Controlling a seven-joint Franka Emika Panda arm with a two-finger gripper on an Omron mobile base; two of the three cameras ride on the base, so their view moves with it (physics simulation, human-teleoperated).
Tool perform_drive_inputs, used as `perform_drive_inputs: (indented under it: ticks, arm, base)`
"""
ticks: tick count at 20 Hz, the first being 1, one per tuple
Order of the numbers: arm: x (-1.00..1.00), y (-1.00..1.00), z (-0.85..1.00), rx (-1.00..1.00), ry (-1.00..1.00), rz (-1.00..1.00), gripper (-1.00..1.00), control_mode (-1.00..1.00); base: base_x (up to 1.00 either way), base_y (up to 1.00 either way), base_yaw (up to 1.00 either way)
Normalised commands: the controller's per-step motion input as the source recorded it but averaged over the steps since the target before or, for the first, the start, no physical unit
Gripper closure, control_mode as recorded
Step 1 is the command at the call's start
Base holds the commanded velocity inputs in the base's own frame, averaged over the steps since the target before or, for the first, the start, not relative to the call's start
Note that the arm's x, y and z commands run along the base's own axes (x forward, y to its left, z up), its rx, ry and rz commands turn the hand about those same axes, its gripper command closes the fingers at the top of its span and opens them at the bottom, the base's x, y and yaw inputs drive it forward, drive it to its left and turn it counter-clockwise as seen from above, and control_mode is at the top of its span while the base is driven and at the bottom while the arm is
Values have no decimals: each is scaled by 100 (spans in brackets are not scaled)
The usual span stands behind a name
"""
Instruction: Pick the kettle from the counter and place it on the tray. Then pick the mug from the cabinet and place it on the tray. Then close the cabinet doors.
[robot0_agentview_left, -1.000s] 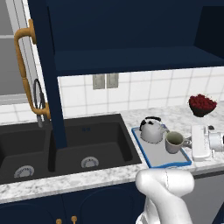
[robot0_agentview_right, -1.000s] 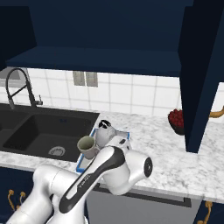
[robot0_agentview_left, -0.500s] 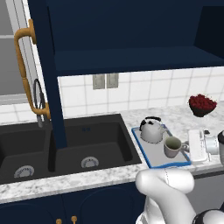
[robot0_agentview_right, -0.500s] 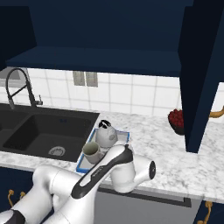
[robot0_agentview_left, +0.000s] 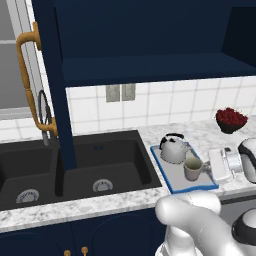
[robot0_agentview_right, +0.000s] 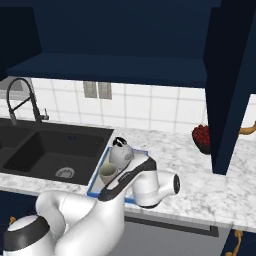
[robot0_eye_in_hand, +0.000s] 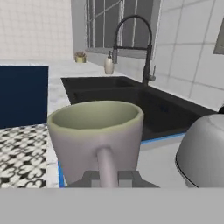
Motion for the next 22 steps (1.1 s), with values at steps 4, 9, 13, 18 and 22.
perform_drive_inputs:
  ticks: [4,9,13,18,22]
  arm:
    - [38,-13,-37,0,11,8,100,-100]
    - [23,-21,-30,0,1,10,100,-100]
    - [17,-21,-25,1,0,10,100,-100]
    - [19,-16,-22,1,0,7,100,-100]
    - [7,-6,-20,0,0,4,-100,-100]
  base:
    - [0,0,0]
    - [0,0,0]
    - [0,0,0]
    - [0,0,0]
    - [0,0,0]
